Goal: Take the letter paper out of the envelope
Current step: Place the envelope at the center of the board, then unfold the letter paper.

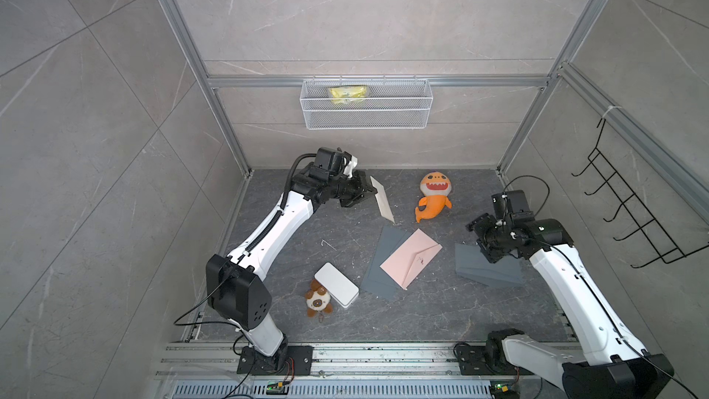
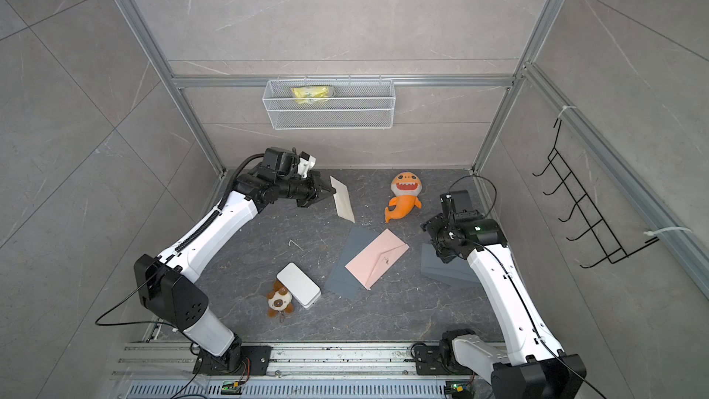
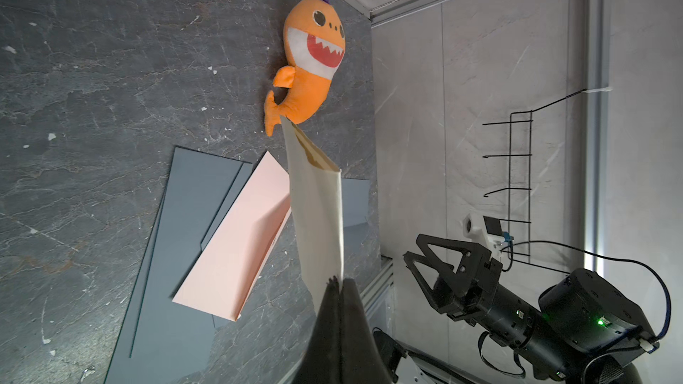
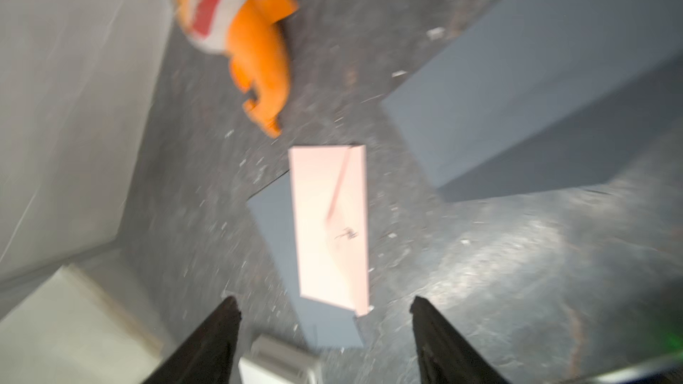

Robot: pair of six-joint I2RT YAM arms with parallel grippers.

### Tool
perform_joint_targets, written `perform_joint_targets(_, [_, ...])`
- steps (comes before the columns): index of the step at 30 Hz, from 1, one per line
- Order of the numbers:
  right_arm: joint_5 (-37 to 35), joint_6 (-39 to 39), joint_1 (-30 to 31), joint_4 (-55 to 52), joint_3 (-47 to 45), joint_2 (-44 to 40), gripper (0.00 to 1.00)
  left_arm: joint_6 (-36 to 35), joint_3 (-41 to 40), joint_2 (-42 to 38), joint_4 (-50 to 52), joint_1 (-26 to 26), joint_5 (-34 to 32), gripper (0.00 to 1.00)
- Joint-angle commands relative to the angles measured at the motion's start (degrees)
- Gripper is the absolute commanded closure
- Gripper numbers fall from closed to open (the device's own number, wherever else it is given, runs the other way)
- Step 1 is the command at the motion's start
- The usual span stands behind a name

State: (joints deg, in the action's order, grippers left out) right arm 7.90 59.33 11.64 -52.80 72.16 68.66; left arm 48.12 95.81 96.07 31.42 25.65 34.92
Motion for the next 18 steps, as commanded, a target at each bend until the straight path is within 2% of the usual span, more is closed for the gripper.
perform_joint_targets(1, [19.8,-7.9,3.4,12.6,3.4,6.2,0.2,4.9,3.7,1.6,-1.3,-1.9,9.2,1.0])
perform_joint_targets(4, [27.3,-5.3,5.4,20.9,4.8,8.6,0.19,10.1,5.0,2.7,-2.9,-3.3,12.0,1.0])
perform_joint_targets(7, [31.7,2.3,5.9,29.9,3.1,9.6,0.19,15.7,5.1,3.2,-5.7,-4.4,13.3,1.0])
perform_joint_targets(13, [32.0,17.1,7.6,47.7,-4.5,10.0,0.19,22.1,4.1,3.2,-9.4,-5.3,12.8,1.0])
perform_joint_targets(18, [30.1,20.4,8.8,50.4,-5.0,12.0,0.28,24.2,2.8,2.7,-11.7,-5.3,12.2,1.0])
